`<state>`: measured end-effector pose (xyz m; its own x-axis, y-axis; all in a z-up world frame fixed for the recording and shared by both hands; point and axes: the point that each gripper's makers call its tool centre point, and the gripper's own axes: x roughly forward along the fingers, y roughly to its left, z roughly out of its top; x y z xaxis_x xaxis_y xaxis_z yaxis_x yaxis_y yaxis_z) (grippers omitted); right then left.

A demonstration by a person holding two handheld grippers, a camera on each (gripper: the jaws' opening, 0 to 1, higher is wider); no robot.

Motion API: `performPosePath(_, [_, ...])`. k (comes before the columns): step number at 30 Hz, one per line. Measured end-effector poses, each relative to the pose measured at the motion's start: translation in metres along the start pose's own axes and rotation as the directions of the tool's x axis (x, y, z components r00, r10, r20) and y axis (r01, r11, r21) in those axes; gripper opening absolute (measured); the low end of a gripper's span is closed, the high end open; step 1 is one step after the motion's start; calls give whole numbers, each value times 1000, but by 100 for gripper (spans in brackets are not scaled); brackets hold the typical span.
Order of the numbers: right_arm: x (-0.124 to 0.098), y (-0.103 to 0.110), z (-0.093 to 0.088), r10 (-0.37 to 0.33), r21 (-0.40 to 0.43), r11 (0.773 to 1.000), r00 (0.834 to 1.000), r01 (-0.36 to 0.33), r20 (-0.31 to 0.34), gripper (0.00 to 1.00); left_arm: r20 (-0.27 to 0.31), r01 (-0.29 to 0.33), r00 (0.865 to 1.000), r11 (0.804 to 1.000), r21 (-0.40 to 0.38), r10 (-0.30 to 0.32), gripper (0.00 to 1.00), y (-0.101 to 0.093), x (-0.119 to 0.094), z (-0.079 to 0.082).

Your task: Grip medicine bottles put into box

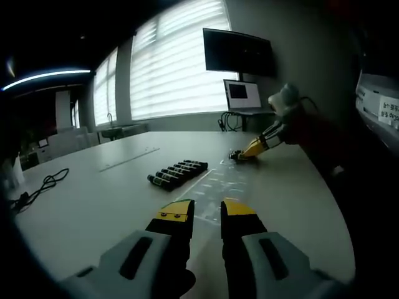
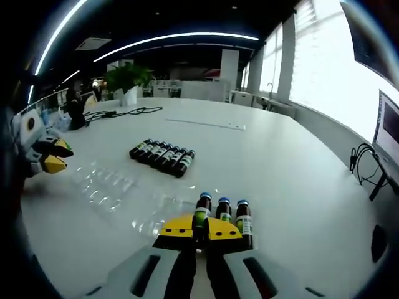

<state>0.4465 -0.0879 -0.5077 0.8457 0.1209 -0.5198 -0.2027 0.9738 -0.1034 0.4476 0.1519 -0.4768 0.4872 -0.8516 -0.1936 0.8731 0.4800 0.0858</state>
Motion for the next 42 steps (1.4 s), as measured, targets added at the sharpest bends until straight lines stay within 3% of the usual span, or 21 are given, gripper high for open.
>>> performPosePath(3, [1,0,-1,0,-1,1000,1000,0,-6,1,0,1,1000,1000,0,-1,11,0,0,0])
performPosePath(4, [1,1,-10,3,2,1000,999,-3,-53,0,-1,0,1000,1000,0,0,11,0,0,0])
performPosePath(5, [1,0,-6,3,-12,1000,1000,-3,-17,0,0,0,1000,1000,0,0,11,0,0,0])
performPosePath(16, [3,0,-3,-13,-22,1000,1000,13,-18,0,-2,-1,1000,1000,-2,1,11,0,0,-1])
performPosePath(42, [3,2,21,1,-17,1000,996,0,89,4,5,11,1000,1000,4,-11,11,-4,-1,1])
